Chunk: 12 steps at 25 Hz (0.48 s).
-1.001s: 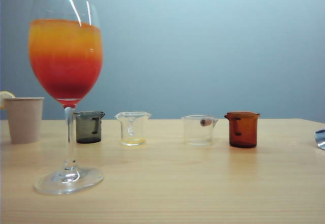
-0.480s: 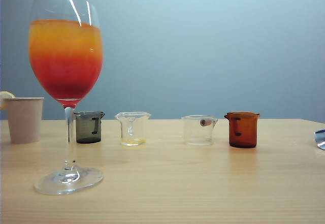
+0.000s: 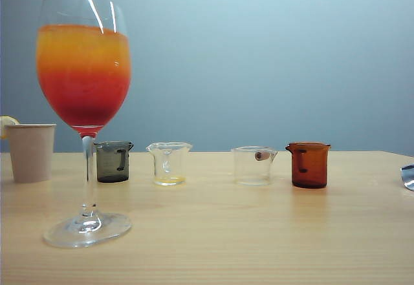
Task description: Pick up the fourth measuring cup from the left, pour the grenadine inside into the goblet, and finally put the measuring cup back in its original place.
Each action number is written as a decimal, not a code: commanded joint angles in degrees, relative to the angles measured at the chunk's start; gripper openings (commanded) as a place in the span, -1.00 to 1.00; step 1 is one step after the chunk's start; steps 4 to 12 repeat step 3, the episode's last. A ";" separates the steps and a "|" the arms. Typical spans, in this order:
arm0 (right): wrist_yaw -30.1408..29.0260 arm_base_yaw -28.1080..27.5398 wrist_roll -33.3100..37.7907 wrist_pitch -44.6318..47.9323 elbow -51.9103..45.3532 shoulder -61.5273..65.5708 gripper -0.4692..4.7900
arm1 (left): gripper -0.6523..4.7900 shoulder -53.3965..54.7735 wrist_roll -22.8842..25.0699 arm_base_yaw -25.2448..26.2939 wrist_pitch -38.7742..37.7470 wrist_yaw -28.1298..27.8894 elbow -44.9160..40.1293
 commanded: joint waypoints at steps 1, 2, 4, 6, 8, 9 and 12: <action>-0.13 0.00 0.17 0.46 -0.22 0.02 -0.82 | -0.75 0.02 -0.15 0.00 0.50 0.17 0.22; -0.13 0.00 0.17 0.44 -0.22 0.02 -0.82 | -0.75 0.02 -0.15 0.00 0.50 0.17 0.22; -0.13 0.00 0.17 0.44 -0.22 0.02 -0.83 | -0.75 0.02 -0.15 0.00 0.50 0.15 0.22; -0.13 0.00 0.17 0.44 -0.22 0.02 -0.83 | -0.75 0.02 -0.15 0.00 0.50 0.15 0.22; -0.13 0.00 0.17 0.44 -0.22 0.02 -0.83 | -0.75 0.02 -0.15 0.00 0.50 0.15 0.22; -0.13 0.00 0.17 0.44 -0.22 0.02 -0.83 | -0.75 0.02 -0.15 0.00 0.50 0.15 0.22; -0.13 0.00 0.17 0.44 -0.22 0.02 -0.83 | -0.75 0.02 -0.15 0.00 0.50 0.15 0.22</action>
